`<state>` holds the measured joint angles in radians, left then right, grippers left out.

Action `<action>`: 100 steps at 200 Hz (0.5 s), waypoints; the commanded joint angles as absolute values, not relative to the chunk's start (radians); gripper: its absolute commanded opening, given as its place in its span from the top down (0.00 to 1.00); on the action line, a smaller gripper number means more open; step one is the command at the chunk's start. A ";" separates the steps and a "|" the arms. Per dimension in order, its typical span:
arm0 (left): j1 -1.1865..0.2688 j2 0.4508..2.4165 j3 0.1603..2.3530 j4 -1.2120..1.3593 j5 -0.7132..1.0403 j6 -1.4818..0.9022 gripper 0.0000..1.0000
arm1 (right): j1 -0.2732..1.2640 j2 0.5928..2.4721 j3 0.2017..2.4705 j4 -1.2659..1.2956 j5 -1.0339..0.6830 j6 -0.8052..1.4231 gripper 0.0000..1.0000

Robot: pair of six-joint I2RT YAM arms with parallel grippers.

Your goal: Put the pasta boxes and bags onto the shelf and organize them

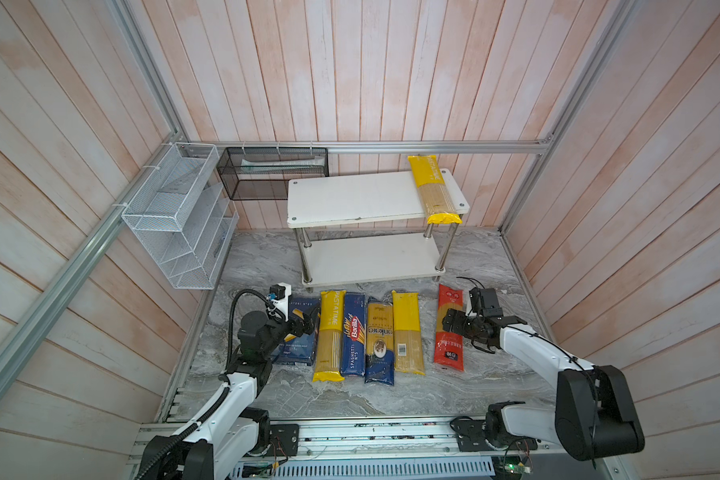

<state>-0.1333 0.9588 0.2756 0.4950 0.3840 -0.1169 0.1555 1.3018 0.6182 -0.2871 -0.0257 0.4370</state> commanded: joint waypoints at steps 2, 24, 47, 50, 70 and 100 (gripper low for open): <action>-0.134 0.945 0.277 0.513 0.386 -0.118 0.00 | 0.163 1.333 0.650 -0.323 0.029 0.420 0.06; -0.134 0.941 0.275 0.514 0.383 -0.120 0.00 | 0.171 1.363 0.669 -0.331 0.065 0.419 0.06; -0.135 0.940 0.274 0.514 0.385 -0.120 0.00 | 0.177 1.394 0.681 -0.324 0.078 0.408 0.02; -0.135 0.940 0.273 0.515 0.384 -0.119 0.00 | 0.177 1.398 0.682 -0.324 0.077 0.408 0.02; -0.135 0.946 0.276 0.514 0.384 -0.119 0.00 | 0.181 1.418 0.689 -0.315 0.063 0.411 0.02; -0.134 0.950 0.279 0.511 0.387 -0.118 0.00 | 0.189 1.428 0.685 -0.307 0.071 0.417 0.02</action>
<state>-0.1333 0.9516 0.2756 0.4950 0.3840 -0.1169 0.1802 1.4101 0.6716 -0.2966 0.0429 0.4187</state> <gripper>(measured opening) 0.996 0.983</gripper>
